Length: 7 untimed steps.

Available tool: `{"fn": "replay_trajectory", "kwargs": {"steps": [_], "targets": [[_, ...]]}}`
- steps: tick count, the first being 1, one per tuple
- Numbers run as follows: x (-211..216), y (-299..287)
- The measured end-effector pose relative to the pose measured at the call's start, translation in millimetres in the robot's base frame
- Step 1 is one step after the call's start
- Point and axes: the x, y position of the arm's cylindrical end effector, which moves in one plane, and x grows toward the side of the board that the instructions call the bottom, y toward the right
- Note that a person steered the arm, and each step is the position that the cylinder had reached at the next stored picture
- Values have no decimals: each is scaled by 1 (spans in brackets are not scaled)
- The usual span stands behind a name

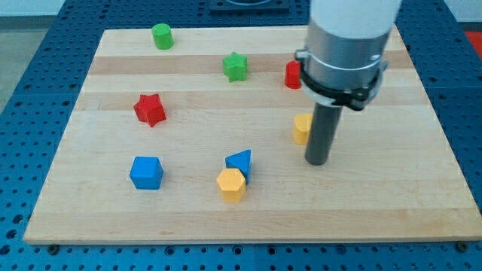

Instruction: Slide the yellow heart into the blue triangle

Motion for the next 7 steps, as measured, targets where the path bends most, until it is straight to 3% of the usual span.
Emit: {"fn": "replay_trajectory", "kwargs": {"steps": [2, 3, 6, 7], "targets": [[-39, 62], [-55, 55], [-61, -53], [-61, -56]]}}
